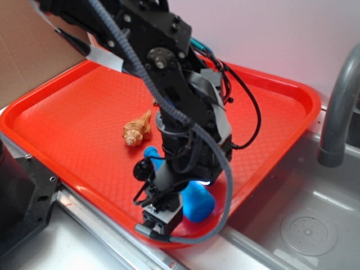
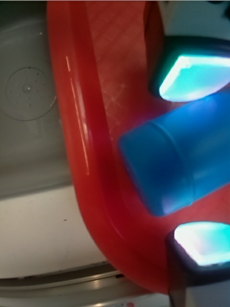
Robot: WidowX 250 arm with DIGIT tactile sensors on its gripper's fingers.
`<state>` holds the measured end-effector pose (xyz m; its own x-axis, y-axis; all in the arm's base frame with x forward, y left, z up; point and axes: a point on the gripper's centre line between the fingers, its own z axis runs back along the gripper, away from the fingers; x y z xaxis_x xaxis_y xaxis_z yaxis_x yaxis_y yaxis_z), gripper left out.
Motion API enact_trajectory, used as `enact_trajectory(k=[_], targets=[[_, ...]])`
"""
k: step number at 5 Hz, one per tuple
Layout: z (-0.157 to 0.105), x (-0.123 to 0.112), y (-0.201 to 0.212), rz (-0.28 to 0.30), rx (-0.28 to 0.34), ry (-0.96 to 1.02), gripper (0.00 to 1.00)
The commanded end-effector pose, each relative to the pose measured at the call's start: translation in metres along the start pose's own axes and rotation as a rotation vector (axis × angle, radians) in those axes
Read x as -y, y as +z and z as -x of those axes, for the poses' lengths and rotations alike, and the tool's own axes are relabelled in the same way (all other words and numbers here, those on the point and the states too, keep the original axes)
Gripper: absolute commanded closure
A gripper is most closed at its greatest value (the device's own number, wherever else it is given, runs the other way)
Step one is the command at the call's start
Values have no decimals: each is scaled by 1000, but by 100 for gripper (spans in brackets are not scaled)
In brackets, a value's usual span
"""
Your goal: Grab the blue bottle.
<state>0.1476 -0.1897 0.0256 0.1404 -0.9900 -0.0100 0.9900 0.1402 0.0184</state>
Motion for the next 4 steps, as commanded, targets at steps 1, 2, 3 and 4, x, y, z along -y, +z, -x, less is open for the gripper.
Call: enact_trajectory(k=[1, 2, 3, 4], targets=[[42, 25, -24, 46, 7, 84, 0], [51, 24, -18, 34, 7, 113, 3], [54, 23, -14, 29, 10, 134, 100], [57, 22, -10, 33, 11, 158, 100]])
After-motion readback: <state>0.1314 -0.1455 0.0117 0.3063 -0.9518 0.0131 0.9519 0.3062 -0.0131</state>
